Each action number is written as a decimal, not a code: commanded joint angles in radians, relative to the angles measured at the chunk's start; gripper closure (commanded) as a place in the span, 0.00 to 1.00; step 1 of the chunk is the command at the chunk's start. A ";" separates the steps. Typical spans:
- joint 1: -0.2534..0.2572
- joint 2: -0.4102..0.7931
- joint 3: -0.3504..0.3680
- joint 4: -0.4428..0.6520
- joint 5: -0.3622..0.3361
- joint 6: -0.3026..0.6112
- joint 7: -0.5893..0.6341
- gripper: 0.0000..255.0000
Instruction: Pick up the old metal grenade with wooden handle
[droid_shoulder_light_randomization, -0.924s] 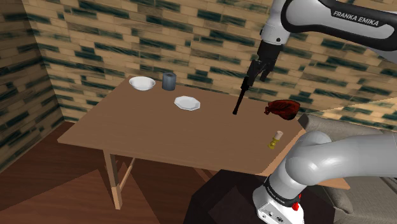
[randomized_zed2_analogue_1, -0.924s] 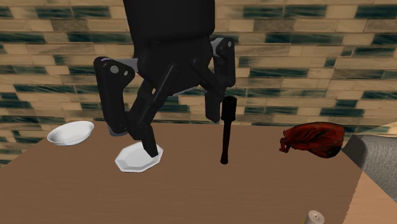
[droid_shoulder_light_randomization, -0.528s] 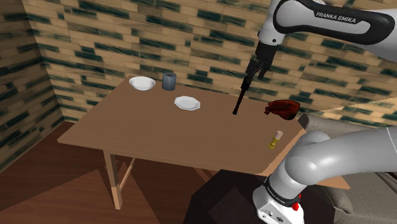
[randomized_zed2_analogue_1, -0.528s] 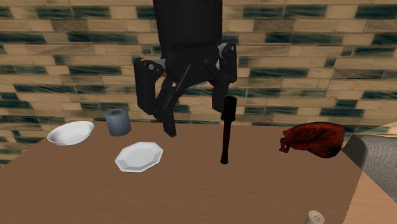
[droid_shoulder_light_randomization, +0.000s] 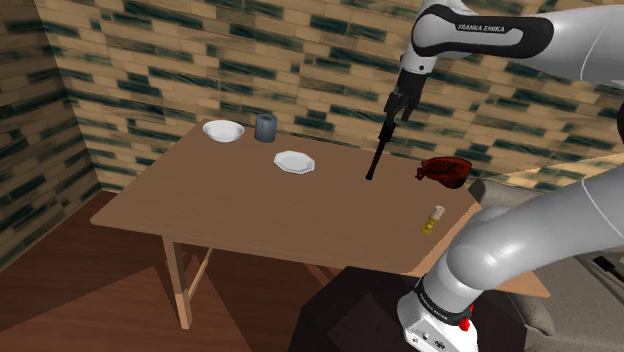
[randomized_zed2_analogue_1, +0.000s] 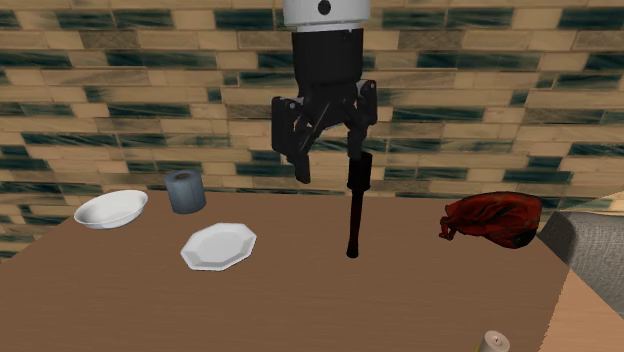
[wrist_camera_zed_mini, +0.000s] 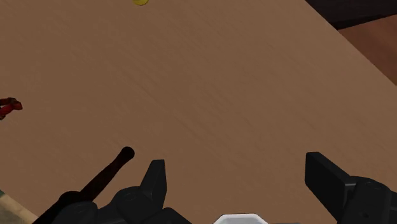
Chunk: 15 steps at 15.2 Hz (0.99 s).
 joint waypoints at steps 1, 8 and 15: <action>-0.005 0.064 -0.041 0.037 0.001 0.028 -0.046 0.00; -0.019 0.319 -0.167 0.224 0.068 0.088 -0.207 0.00; -0.086 0.623 -0.250 0.484 0.218 0.088 -0.387 0.00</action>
